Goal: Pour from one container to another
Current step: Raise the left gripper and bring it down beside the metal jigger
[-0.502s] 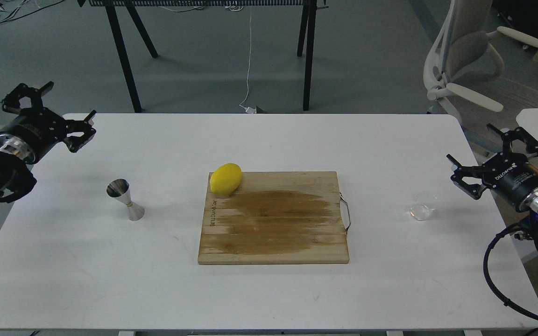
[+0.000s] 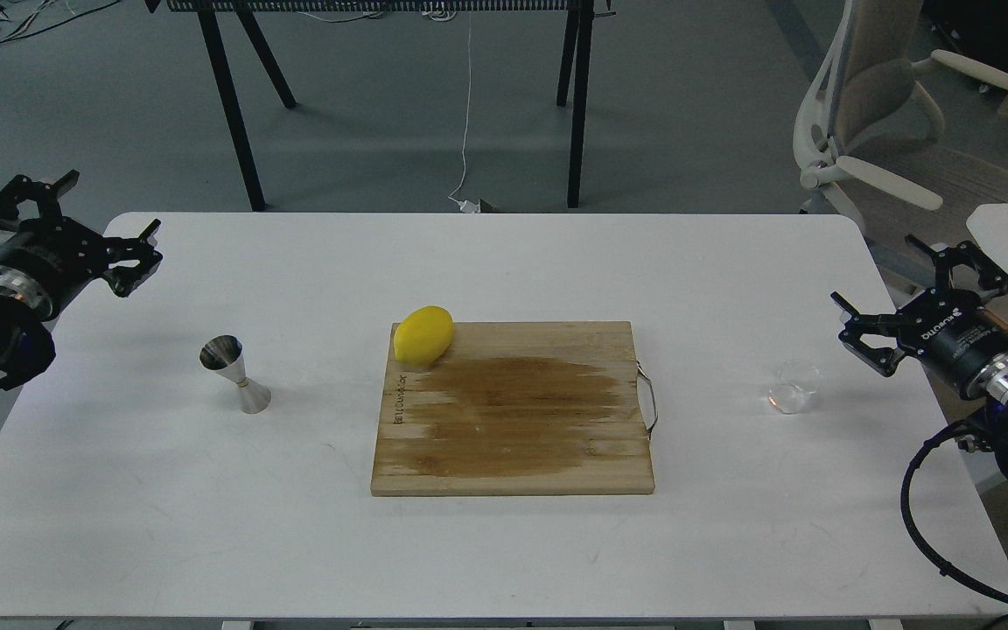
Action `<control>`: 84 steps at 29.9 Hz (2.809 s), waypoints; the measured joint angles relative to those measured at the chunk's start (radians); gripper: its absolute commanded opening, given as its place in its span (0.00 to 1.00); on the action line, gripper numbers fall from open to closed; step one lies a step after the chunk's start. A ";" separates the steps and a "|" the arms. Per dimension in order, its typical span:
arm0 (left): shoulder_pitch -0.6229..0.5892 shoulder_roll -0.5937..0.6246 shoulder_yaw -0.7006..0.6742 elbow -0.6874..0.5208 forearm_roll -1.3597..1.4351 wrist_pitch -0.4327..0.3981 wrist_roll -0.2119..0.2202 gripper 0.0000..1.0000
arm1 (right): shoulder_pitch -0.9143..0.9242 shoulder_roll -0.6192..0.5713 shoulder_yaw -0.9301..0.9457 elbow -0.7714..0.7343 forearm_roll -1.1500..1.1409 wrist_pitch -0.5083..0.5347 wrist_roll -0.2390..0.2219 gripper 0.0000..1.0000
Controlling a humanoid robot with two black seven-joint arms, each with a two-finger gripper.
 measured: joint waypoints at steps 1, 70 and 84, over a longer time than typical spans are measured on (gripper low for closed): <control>-0.015 0.005 0.003 0.017 0.020 0.000 0.000 1.00 | -0.001 0.000 -0.001 0.000 0.000 0.000 0.000 1.00; 0.199 0.367 0.359 -0.639 1.876 0.976 -0.687 0.99 | -0.080 -0.006 0.012 -0.009 0.000 0.000 0.011 1.00; 0.484 0.369 0.365 -0.676 1.992 0.978 -0.686 1.00 | -0.088 -0.002 0.013 -0.012 0.000 0.000 0.012 1.00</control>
